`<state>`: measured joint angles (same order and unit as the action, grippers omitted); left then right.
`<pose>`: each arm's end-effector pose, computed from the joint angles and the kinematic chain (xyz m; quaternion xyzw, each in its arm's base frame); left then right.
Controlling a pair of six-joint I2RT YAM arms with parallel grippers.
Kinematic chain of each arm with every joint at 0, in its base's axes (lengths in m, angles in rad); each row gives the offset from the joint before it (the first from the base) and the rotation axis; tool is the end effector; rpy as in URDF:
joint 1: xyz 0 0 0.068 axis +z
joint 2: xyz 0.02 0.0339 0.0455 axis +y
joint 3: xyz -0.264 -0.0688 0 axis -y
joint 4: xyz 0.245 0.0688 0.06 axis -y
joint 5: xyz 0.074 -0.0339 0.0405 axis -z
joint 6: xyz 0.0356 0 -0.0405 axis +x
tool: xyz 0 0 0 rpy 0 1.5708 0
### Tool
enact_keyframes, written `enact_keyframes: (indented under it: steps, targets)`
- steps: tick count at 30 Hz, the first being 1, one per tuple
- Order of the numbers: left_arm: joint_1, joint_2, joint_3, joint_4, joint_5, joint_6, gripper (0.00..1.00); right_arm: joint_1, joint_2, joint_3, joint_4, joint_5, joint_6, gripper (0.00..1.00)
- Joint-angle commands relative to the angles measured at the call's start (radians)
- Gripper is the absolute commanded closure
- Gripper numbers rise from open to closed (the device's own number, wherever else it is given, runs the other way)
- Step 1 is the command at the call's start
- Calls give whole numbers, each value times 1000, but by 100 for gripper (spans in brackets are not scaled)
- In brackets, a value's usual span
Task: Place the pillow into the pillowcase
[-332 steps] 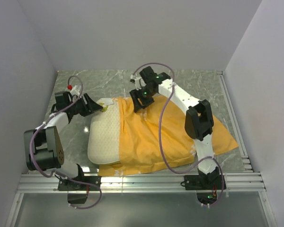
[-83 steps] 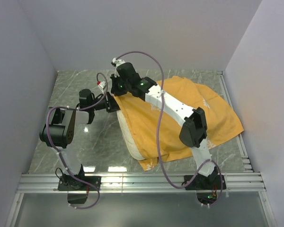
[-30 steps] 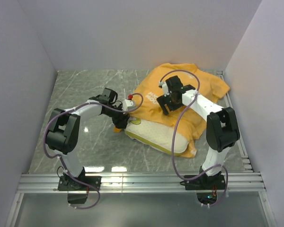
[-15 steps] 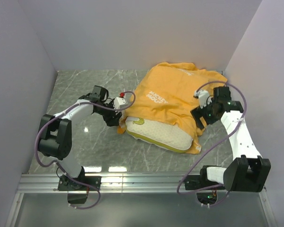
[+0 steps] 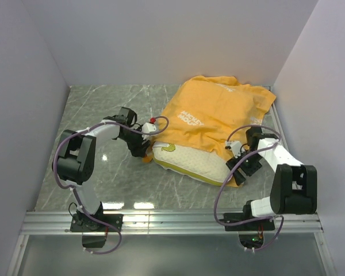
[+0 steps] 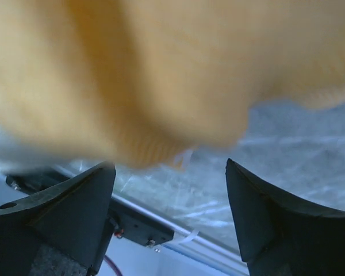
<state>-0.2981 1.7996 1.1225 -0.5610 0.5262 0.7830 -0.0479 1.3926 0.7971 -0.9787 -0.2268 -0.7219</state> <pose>0.3223 -0.1177 0.1648 0.5270 0.7943 -0.2106 0.2168 0.2095 -0.0020 0.1769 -0.3284 0.9378 0.1055 0.0409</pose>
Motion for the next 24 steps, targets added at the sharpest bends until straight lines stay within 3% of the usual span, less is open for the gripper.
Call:
enact_keyframes:
  steps: [1, 2, 4, 7, 8, 9, 12, 18, 21, 22, 24]
  targets:
    - [-4, 14, 46, -5, 37, 45, 33, 43, 58, 2, 101, 23, 33, 18]
    - [-4, 18, 49, -13, 47, 59, 33, 71, 74, -5, 113, 26, 39, 30]
    - [-4, 18, 48, -25, 73, 88, 32, 82, 106, -22, 159, 27, 50, 36]
    - [-4, -6, 17, -20, 119, 120, 31, 85, 118, -35, 192, 20, 53, 65]
    - [-4, -23, 8, -25, 135, 154, 25, 85, 117, -35, 196, 17, 53, 97]
    - [-4, -31, -7, -31, 156, 171, 2, 83, 108, -36, 199, 20, 61, 100]
    - [-15, -40, -36, 16, 193, 164, 1, 80, 63, -48, 209, 14, 64, 100]
    - [-91, 55, -17, 138, 34, 38, 4, 65, -49, -35, 176, -46, 62, 100]
    - [-93, 99, 6, 98, 46, 16, 38, 54, -124, -13, 132, -103, 52, 100]
    - [-93, 84, -1, 90, 55, 10, 65, 52, -145, 7, 99, -123, 49, 100]
    - [-87, 43, -27, 49, 90, 19, 94, 46, -212, 30, 63, -161, 50, 100]
